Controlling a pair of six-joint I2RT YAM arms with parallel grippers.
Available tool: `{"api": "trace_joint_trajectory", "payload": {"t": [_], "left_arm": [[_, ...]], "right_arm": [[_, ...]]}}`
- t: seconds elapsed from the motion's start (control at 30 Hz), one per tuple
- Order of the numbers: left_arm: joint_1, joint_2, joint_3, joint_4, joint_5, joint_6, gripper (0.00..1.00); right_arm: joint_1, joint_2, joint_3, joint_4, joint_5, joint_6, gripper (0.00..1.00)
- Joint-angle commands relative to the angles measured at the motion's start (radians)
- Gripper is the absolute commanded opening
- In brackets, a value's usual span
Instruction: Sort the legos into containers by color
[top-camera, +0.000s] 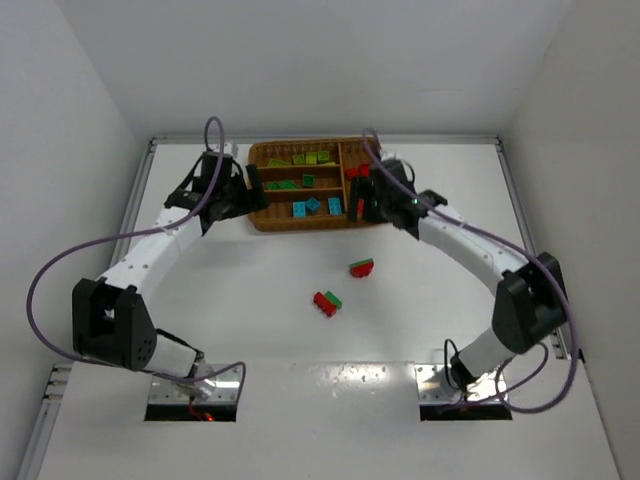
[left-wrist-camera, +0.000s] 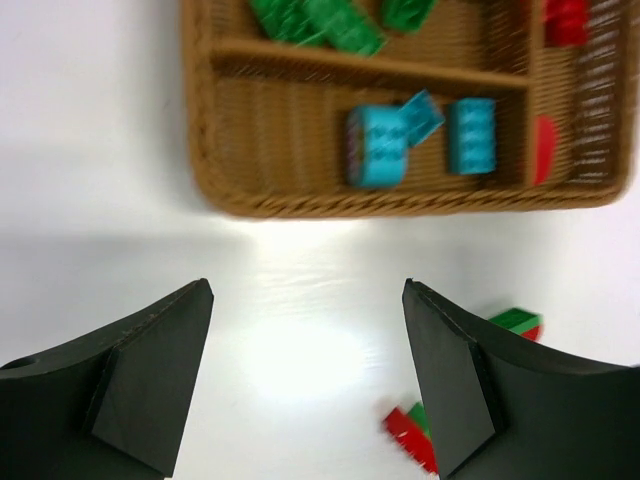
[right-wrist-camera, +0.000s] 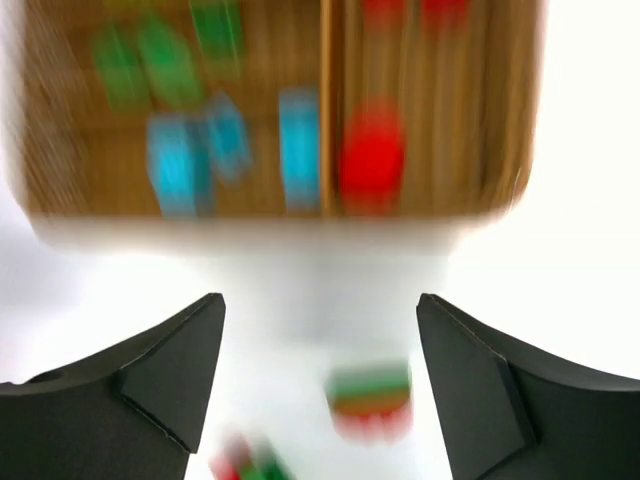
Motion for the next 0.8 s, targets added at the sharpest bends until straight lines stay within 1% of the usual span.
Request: {"api": "trace_joint_trajectory", "payload": {"t": [0.0,0.03,0.07,0.1,0.17,0.2,0.27,0.3,0.37,0.4,0.47,0.53,0.6,0.63,0.7,0.77], "left_arm": [[0.013,-0.070,-0.060,-0.033,-0.066,-0.003,0.83],[0.013,-0.070,-0.083,-0.033,-0.054,-0.003,0.83],[0.013,-0.082,-0.083,-0.033,-0.054,-0.003,0.83],[0.013,-0.082,-0.092,-0.033,-0.054,-0.003,0.83],[0.013,-0.082,-0.092,-0.033,-0.045,-0.003,0.83],[0.013,-0.070,-0.092,-0.033,-0.036,-0.003,0.83],[0.013,-0.059,-0.092,-0.033,-0.027,-0.003,0.83],[0.013,-0.059,-0.092,-0.033,-0.017,-0.003,0.83],[0.013,-0.050,-0.083,-0.033,-0.017,-0.003,0.83],[0.013,-0.050,-0.083,-0.033,-0.008,-0.003,0.83],[0.013,-0.050,-0.083,-0.033,-0.008,-0.003,0.83],[0.013,-0.050,-0.083,-0.033,0.001,0.007,0.83],[0.013,-0.050,-0.083,-0.033,0.010,0.008,0.83],[0.013,-0.041,-0.083,-0.033,0.010,0.008,0.83],[0.013,-0.041,-0.083,-0.033,0.022,0.008,0.83],[0.013,-0.032,-0.083,-0.033,0.032,0.008,0.83]], "right_arm": [[0.102,-0.150,-0.208,-0.082,-0.087,0.021,0.80],[0.123,-0.184,-0.301,-0.094,-0.101,0.035,0.80],[0.165,-0.234,-0.337,-0.103,-0.101,0.035,0.80],[0.182,-0.250,-0.385,-0.141,-0.079,0.058,0.81],[0.182,-0.259,-0.401,-0.183,-0.020,0.088,0.81],[0.167,-0.250,-0.401,-0.232,0.009,0.139,0.81],[0.167,-0.239,-0.388,-0.232,0.010,0.150,0.81],[0.180,-0.239,-0.378,-0.191,-0.022,0.129,0.81],[0.196,-0.181,-0.368,-0.156,-0.099,0.109,0.83],[0.206,-0.157,-0.359,-0.142,-0.190,0.090,0.83],[0.219,-0.106,-0.368,-0.094,-0.269,0.024,0.83],[0.231,-0.095,-0.384,-0.039,-0.367,-0.037,0.82],[0.258,-0.086,-0.384,-0.027,-0.467,-0.095,0.82],[0.271,-0.086,-0.384,-0.027,-0.467,-0.140,0.82],[0.294,-0.052,-0.349,-0.068,-0.438,-0.178,0.84],[0.323,0.004,-0.313,-0.111,-0.377,-0.212,0.85]]}}
